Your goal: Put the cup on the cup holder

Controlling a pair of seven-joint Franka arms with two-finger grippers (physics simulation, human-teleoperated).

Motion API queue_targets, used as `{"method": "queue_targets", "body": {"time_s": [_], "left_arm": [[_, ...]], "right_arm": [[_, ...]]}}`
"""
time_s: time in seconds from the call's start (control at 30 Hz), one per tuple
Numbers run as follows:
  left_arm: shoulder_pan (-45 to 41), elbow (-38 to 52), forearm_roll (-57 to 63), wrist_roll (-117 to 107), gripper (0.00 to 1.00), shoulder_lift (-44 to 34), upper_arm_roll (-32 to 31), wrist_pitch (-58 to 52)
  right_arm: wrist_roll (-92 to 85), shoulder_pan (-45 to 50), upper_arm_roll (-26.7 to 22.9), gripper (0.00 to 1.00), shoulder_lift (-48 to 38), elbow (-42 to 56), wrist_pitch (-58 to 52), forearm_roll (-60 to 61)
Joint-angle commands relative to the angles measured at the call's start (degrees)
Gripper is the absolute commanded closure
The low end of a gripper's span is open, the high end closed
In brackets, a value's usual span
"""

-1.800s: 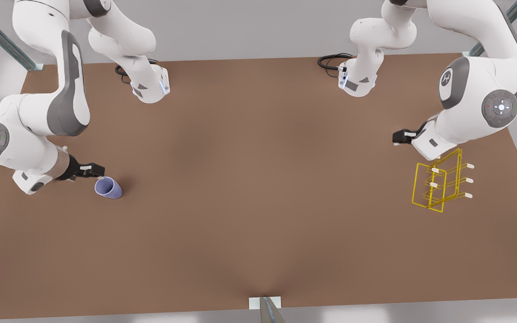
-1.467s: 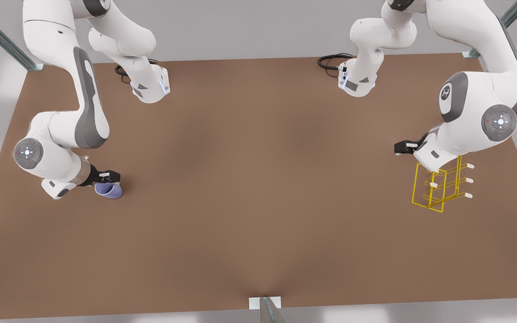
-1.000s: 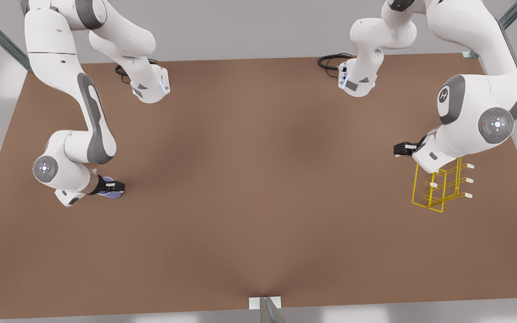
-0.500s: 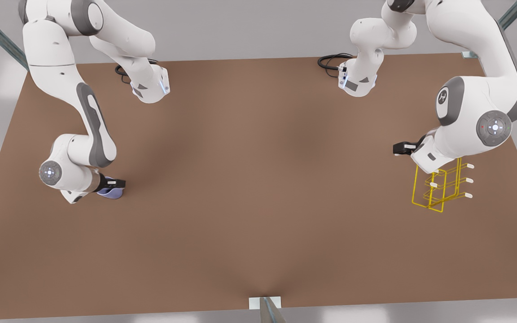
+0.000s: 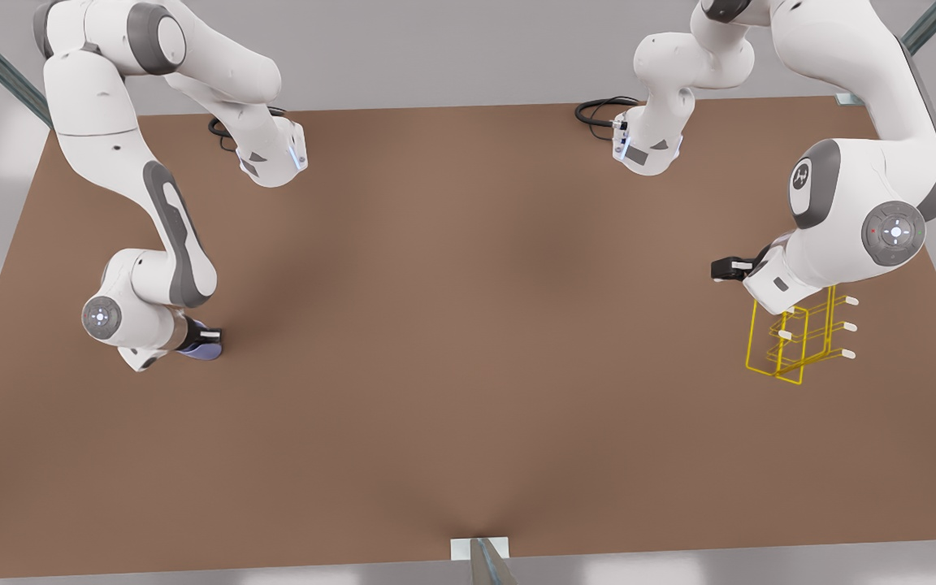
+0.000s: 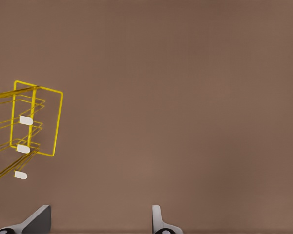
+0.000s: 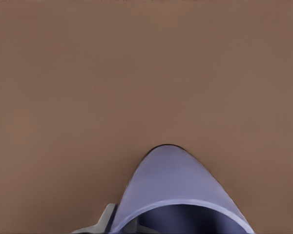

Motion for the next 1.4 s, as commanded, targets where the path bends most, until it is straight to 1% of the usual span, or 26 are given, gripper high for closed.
{"method": "queue_targets", "body": {"time_s": [0.0, 0.2, 0.3, 0.33, 0.37, 0.4, 0.43, 0.47, 0.5, 0.53, 0.6, 0.63, 0.67, 0.7, 0.73, 0.77, 0.8, 0.87, 0.9, 0.93, 0.97, 1.0, 1.03, 1.1, 1.27, 1.37], "left_arm": [[0.06, 0.02, 0.04, 0.20, 0.00, -0.06, 0.00, -0.01], [0.06, 0.02, 0.04, 0.29, 0.00, 0.02, 0.00, -0.01], [0.06, 0.02, 0.04, 0.29, 0.00, -0.06, 0.00, -0.09], [-0.03, 0.02, 0.04, 0.29, 0.00, -0.06, 0.00, -0.09], [-0.03, 0.02, 0.04, 0.29, 0.00, -0.06, 0.00, -0.09], [0.05, 0.02, 0.04, 0.29, 0.00, -0.06, 0.00, -0.09], [-0.03, 0.02, 0.04, 0.29, 0.00, -0.06, 0.00, -0.09], [0.05, 0.02, 0.04, 0.29, 0.00, 0.02, 0.00, -0.09], [-0.03, 0.02, 0.04, 0.29, 0.00, 0.02, 0.00, -0.09], [-0.03, 0.02, 0.04, 0.29, 0.00, 0.02, 0.00, -0.09], [0.06, 0.02, 0.04, 0.29, 0.00, 0.02, 0.00, -0.18], [0.06, 0.02, 0.04, 0.29, 0.00, 0.02, 0.00, -0.18], [-0.03, 0.02, 0.04, 0.29, 0.00, 0.02, 0.00, -0.18], [-0.03, 0.02, 0.04, 0.29, 0.00, -0.06, 0.00, -0.53], [-0.03, 0.02, 0.04, 0.29, 0.00, -0.06, -0.08, -0.71], [-0.03, 0.02, -0.04, 0.29, 0.00, -0.06, -0.08, -0.62], [-0.03, 0.02, -0.04, 0.29, 0.00, -0.15, -0.08, -0.71], [-0.03, 0.02, 0.04, 0.29, 0.00, -0.06, -0.08, -0.71], [-0.03, 0.02, 0.04, 0.29, 0.00, -0.06, -0.08, -0.71], [-0.03, 0.02, 0.04, 0.29, 0.00, -0.06, -0.08, -0.71], [-0.03, 0.02, 0.04, 0.29, 0.00, 0.02, -0.08, -0.62], [-0.03, 0.02, 0.04, 0.29, 0.00, 0.02, -0.08, -0.71], [-0.03, 0.02, -0.04, 0.29, 0.00, 0.02, -0.08, -0.71], [-0.03, 0.02, -0.04, 0.29, 0.00, 0.38, -0.08, -0.71], [-0.03, 0.02, 0.04, 0.29, 0.00, 0.38, -0.08, -0.71], [-0.03, 0.02, 0.04, 0.29, 0.00, 0.38, -0.08, -0.71]], "right_arm": [[-0.28, 0.00, 0.00, 0.79, 0.02, -0.01, 2.92, -1.21], [-0.11, -0.71, 0.09, 0.79, -0.42, -0.01, 4.33, -1.21], [0.51, -0.71, 0.70, 0.79, -2.09, 1.22, 1.25, -0.86], [-2.38, -0.53, 2.10, 0.79, -2.09, 2.37, 1.69, -0.86], [-12.06, -0.62, 4.48, 0.79, -2.00, 3.42, 2.04, -0.07], [-11.62, -0.53, 4.66, 0.79, -2.00, 4.30, 2.22, 1.25], [-12.68, -0.35, 7.99, 0.79, -1.91, 6.06, 1.16, 1.96], [-11.88, 0.35, 9.83, 0.79, -1.65, 8.16, 0.46, 3.26], [-11.71, 1.49, 11.51, 0.79, -0.86, 11.24, -2.17, 8.19], [-11.71, 3.94, 11.16, 0.79, 0.46, 13.61, -3.32, 13.02], [-6.55, 8.87, 10.28, 0.79, 3.79, 21.16, -7.97, 20.40], [1.38, 11.86, 11.07, 0.79, 6.61, 26.36, -9.21, 21.11], [4.19, 12.30, 14.05, 0.79, 8.71, 29.07, -8.86, 23.04], [6.66, 15.20, 14.85, 0.79, 12.84, 34.00, -7.98, 26.47], [9.73, 17.05, 17.75, 0.79, 17.95, 39.54, -4.82, 26.57], [16.14, 18.19, 20.56, 0.79, 20.67, 42.26, -1.84, 26.57], [22.47, 20.74, 21.44, 0.79, 22.96, 44.99, 1.16, 26.65], [29.51, 22.85, 24.69, 0.79, 28.76, 53.25, 1.25, 26.74], [30.92, 23.11, 26.71, 0.79, 30.25, 55.10, 1.51, 26.74], [32.94, 25.22, 27.51, 0.79, 32.45, 57.47, 5.89, 26.83], [33.55, 26.01, 31.02, 0.79, 34.47, 57.83, 10.91, 26.83], [36.01, 29.35, 32.25, 0.79, 37.28, 61.07, 13.64, 26.74], [38.04, 32.25, 32.43, 0.79, 39.48, 63.98, 14.60, 26.56], [38.30, 35.50, 35.07, 0.79, 44.67, 66.79, 18.12, 23.93], [39.80, 42.62, 35.07, 0.79, 54.60, 76.37, 20.41, 19.45], [38.74, 43.94, 35.16, 0.79, 56.97, 77.60, 22.26, 16.63]]}}
